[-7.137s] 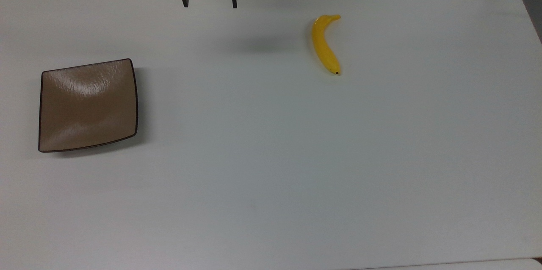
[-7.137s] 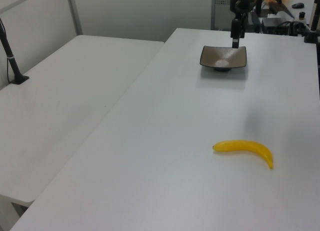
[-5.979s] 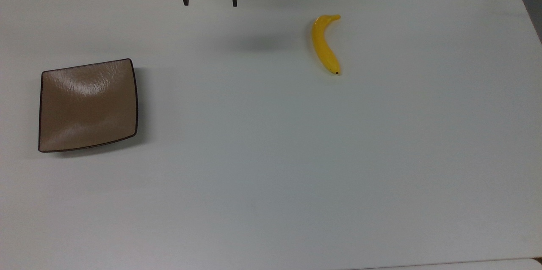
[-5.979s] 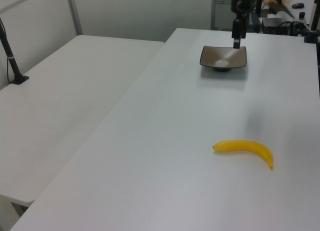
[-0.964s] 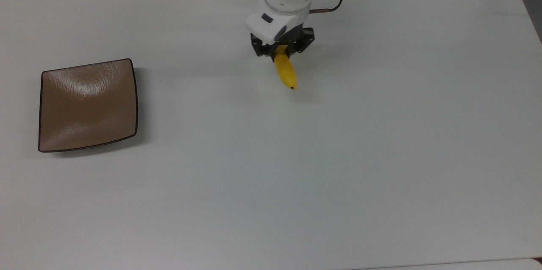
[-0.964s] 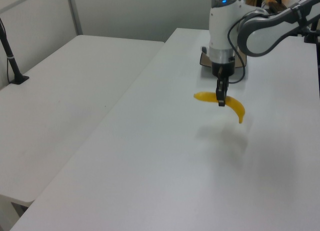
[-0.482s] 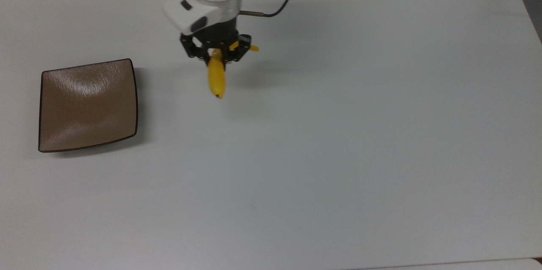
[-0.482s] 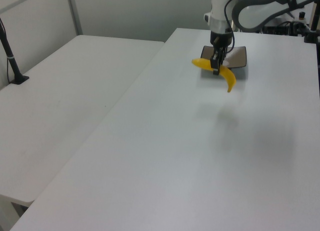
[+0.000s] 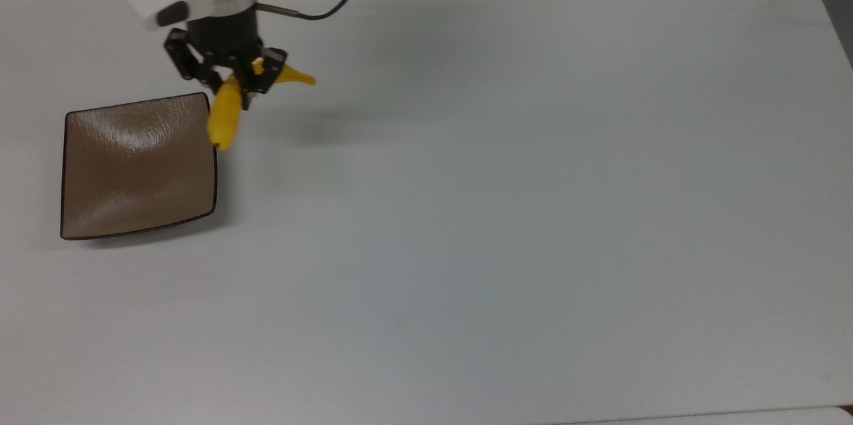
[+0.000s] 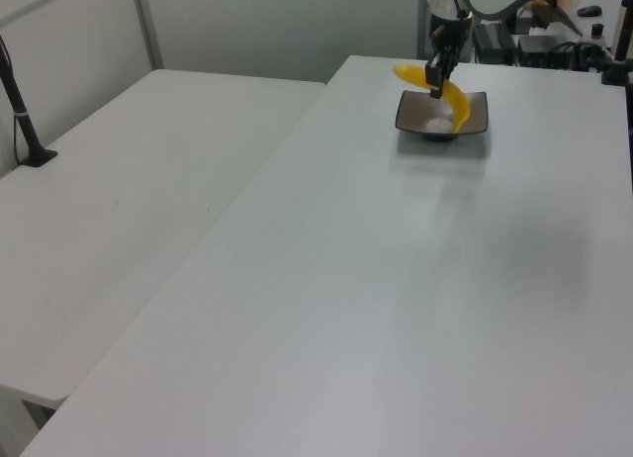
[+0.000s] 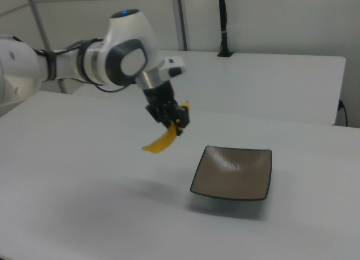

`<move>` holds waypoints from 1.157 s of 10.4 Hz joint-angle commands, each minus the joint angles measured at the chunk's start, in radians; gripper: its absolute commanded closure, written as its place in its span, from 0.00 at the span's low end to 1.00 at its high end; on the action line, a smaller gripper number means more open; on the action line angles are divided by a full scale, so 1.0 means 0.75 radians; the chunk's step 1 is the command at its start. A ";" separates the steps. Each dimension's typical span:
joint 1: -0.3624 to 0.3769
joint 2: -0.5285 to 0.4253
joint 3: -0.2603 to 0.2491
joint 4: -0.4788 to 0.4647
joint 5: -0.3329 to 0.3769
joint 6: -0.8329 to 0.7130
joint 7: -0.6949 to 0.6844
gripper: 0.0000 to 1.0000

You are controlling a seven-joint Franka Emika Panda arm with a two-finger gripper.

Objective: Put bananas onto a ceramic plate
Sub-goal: 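Carry the held banana over the brown plate and lower it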

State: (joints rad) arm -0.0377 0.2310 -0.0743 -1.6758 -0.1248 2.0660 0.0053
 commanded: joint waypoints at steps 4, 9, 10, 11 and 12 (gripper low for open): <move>-0.172 0.240 -0.007 0.246 0.007 0.013 -0.089 0.91; -0.193 0.279 -0.007 0.242 0.015 0.068 -0.296 0.00; -0.195 0.269 -0.005 0.244 0.023 0.062 -0.287 0.00; -0.193 0.261 0.005 0.244 0.025 0.042 -0.245 0.00; -0.189 0.255 0.013 0.244 0.023 -0.009 -0.169 0.00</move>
State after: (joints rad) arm -0.1884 0.4340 -0.0736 -1.5033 -0.1212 2.1161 -0.1706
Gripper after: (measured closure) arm 0.000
